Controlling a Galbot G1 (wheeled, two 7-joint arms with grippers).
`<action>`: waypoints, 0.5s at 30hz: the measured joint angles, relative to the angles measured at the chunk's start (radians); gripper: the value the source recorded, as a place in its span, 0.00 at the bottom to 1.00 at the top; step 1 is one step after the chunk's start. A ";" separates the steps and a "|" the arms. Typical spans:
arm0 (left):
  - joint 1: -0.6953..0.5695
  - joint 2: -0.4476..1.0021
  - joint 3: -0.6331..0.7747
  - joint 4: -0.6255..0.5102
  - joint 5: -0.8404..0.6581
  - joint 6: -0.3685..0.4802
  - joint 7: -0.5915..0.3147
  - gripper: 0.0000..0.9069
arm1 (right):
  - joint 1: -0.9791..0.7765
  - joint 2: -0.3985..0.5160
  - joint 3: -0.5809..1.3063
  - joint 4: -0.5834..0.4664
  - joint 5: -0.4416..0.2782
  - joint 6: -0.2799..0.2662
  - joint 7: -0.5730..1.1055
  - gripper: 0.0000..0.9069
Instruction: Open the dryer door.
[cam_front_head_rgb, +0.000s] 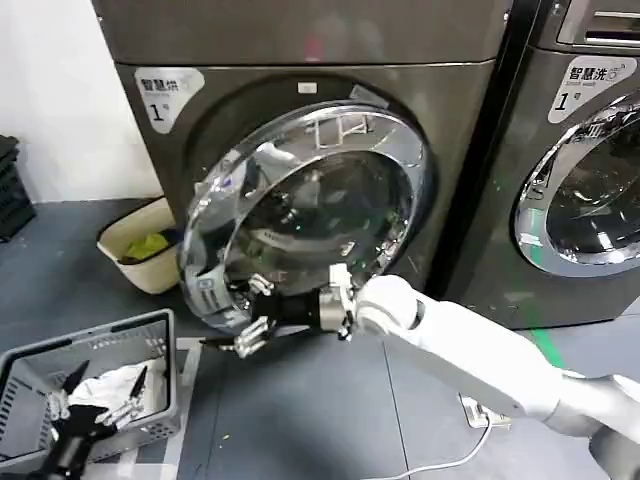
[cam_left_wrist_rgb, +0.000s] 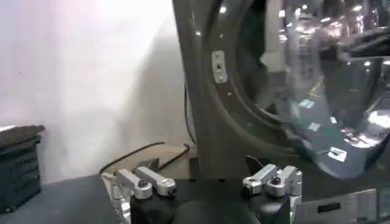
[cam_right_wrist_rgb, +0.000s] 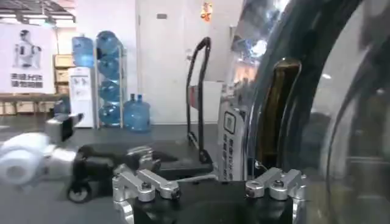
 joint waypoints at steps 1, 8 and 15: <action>-0.006 0.005 -0.001 0.001 -0.005 0.003 0.000 1.00 | -0.007 -0.011 0.004 0.009 0.000 0.000 -0.007 1.00; -0.055 0.041 -0.001 0.019 -0.041 0.026 0.000 1.00 | -0.041 -0.076 0.031 0.067 0.000 0.000 -0.042 1.00; -0.123 0.103 0.034 0.046 -0.060 0.035 0.021 1.00 | -0.087 -0.159 0.066 0.134 -0.025 0.001 -0.102 1.00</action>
